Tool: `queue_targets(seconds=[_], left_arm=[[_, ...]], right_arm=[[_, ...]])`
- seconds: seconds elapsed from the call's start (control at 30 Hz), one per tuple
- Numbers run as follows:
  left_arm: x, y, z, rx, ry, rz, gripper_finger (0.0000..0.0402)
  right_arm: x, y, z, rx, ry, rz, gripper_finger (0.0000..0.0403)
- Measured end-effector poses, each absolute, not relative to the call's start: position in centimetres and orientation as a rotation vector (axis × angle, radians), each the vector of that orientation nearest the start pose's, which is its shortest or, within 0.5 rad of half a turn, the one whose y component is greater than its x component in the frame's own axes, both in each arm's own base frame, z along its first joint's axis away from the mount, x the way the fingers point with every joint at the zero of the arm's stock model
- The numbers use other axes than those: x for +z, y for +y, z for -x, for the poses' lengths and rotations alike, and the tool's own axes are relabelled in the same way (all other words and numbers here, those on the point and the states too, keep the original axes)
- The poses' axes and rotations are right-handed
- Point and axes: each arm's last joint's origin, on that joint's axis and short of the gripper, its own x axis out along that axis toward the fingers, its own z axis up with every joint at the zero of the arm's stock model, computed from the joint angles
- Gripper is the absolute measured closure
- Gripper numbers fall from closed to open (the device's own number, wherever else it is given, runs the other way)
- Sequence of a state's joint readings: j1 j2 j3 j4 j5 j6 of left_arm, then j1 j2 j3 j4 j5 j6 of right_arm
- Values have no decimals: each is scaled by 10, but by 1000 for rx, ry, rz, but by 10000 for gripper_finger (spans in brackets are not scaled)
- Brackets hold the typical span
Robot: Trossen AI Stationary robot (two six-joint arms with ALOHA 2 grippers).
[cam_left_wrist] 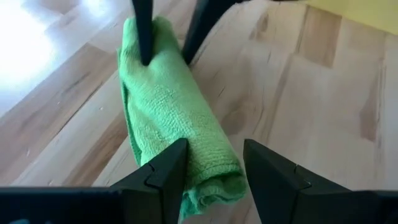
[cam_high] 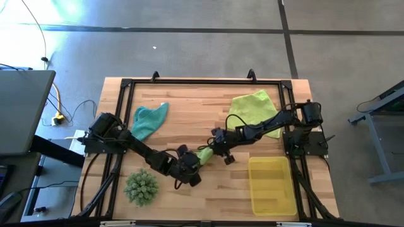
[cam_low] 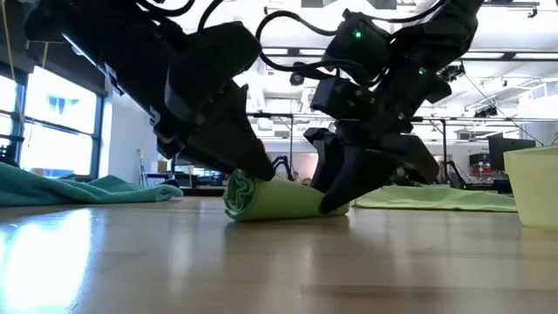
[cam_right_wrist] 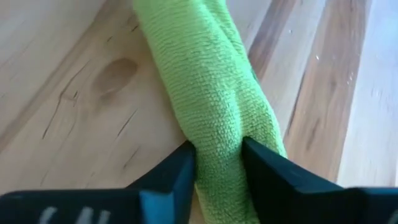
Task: Roll microfiber towels into tight, uniform cylinder then place into a basket
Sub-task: Roll the green microfiber cloth
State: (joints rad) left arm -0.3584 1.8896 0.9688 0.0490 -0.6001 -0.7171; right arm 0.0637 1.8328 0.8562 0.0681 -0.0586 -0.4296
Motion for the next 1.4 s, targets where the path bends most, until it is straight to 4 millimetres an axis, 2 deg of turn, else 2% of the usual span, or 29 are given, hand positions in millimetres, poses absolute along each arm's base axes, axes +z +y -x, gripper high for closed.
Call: queue_targets(seconds=[0.27,0.47,0.63,0.77,1.0,1.13,1.23,1.4], left_arm=[[131,-109,-347,440,597,196,255],[132,-106,-347,480,580,133,255],[134,-104,-347,545,549,38,255],[133,-97,-349,552,554,68,255],[110,-80,-355,571,632,111,255],[105,-75,-357,598,635,164,255],[104,-73,-357,564,663,216,255],[99,-74,-355,566,695,260,255]], right_arm=[[112,14,-333,236,900,260,353],[116,8,-334,269,977,83,371],[120,3,-336,270,1014,-39,368],[121,0,-336,259,1017,-73,367],[121,-2,-336,248,1018,-89,366],[121,-2,-336,256,1014,-73,364],[124,-2,-336,275,993,6,345],[139,-1,-334,249,945,131,284]])
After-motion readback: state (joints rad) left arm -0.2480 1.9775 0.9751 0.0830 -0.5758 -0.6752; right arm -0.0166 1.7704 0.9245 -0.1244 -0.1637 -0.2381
